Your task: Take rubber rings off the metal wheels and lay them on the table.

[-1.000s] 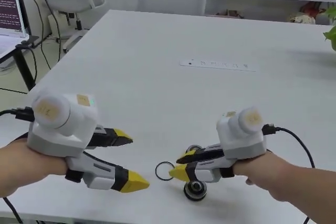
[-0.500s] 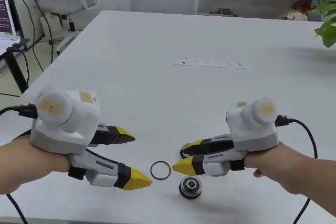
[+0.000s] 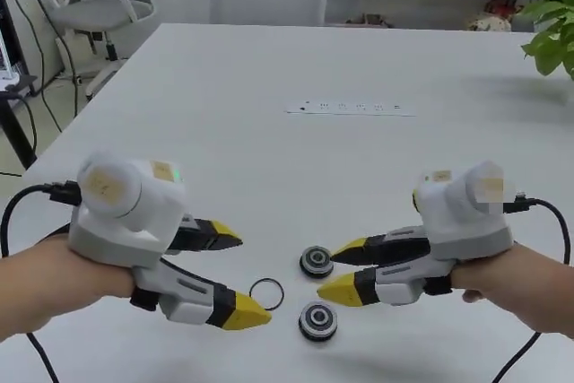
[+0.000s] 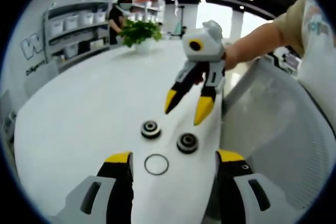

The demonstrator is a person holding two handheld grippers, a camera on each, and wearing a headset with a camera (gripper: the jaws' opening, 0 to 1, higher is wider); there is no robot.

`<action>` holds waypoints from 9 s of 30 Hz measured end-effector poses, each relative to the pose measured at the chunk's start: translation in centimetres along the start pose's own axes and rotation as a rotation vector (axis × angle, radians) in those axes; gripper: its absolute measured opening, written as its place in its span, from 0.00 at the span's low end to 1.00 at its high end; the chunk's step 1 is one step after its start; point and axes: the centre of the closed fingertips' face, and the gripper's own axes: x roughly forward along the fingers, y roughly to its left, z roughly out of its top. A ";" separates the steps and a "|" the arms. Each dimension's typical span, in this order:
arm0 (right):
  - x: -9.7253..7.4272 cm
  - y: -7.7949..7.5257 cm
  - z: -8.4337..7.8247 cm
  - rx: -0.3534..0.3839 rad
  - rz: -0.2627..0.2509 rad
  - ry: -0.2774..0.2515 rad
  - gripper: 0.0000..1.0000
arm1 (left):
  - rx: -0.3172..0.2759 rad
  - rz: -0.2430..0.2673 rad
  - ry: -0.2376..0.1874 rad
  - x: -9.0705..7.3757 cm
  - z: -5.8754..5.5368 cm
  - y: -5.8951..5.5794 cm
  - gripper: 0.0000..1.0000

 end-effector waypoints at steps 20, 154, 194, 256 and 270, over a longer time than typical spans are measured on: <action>0.8 1.0 -3.5 -0.091 0.037 0.109 0.38 | 0.039 -0.080 0.050 3.8 -0.3 -1.5 0.61; 1.1 0.4 -4.2 0.324 0.082 0.004 0.00 | 0.172 -0.065 0.098 8.4 -1.6 -2.4 0.12; 1.1 1.5 -3.6 0.264 0.125 0.003 0.00 | 0.191 -0.094 0.082 8.1 -1.3 -3.1 0.20; 3.1 0.1 3.4 0.236 0.095 -0.108 0.00 | 0.000 0.080 -0.060 -2.9 -0.7 0.6 0.82; 5.8 0.2 1.8 0.268 0.080 -0.044 0.00 | -0.031 0.116 -0.066 -4.1 -1.5 1.0 0.89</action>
